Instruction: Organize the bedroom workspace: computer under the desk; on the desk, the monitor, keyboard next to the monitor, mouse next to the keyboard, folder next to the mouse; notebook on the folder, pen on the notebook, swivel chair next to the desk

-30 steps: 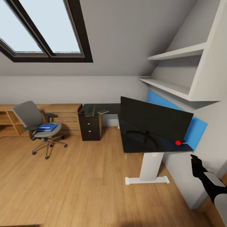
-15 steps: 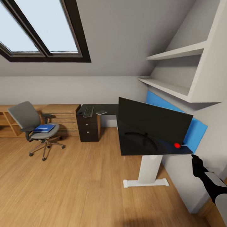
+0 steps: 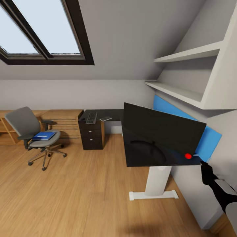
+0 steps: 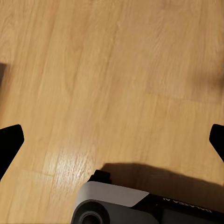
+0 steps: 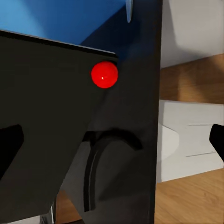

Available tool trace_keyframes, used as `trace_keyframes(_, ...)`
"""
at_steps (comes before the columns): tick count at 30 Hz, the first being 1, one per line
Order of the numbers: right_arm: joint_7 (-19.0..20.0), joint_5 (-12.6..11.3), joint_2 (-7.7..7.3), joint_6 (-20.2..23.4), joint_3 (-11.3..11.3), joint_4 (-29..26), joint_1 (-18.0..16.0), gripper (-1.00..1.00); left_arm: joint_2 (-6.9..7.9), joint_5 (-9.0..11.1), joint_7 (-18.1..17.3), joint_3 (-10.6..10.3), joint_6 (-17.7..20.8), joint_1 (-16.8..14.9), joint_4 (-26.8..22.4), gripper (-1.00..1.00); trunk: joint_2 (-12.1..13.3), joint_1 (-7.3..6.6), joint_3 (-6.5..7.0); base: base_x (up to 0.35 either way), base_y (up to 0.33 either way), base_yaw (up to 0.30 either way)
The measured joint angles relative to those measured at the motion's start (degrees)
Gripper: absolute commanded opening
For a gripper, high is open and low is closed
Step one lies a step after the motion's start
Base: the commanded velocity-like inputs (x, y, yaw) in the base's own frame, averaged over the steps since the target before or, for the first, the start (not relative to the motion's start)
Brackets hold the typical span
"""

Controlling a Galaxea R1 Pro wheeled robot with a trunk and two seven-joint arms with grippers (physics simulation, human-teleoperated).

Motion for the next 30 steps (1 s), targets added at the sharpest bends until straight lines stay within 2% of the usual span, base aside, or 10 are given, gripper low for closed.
trace_keyframes(3,0.1,0.0,-0.03,0.0,0.0,-0.1,0.0,1.0,0.01,0.0,0.0,0.0,0.0,0.0,0.0,1.0,0.0,0.01,0.0,0.147,0.0,0.0)
trace_keyframes(8,3.4,0.1,-0.45,-0.1,0.0,-0.2,0.0,1.0,-0.06,-0.1,0.0,-0.3,0.0,0.0,0.0,1.0,0.0,0.02,0.0,0.058,-0.011,0.0)
trace_keyframes(13,4.6,0.2,-1.0,-0.2,0.0,-0.1,0.0,1.0,-0.06,-0.1,0.0,-0.3,0.0,0.0,0.0,1.0,0.0,0.01,0.0,0.134,-0.116,0.0)
trace_keyframes(30,4.8,0.2,-1.57,-0.3,0.0,0.0,0.0,1.0,-0.07,-0.1,0.0,-0.3,0.0,0.0,0.0,1.0,0.0,0.02,0.0,0.112,-0.052,0.0)
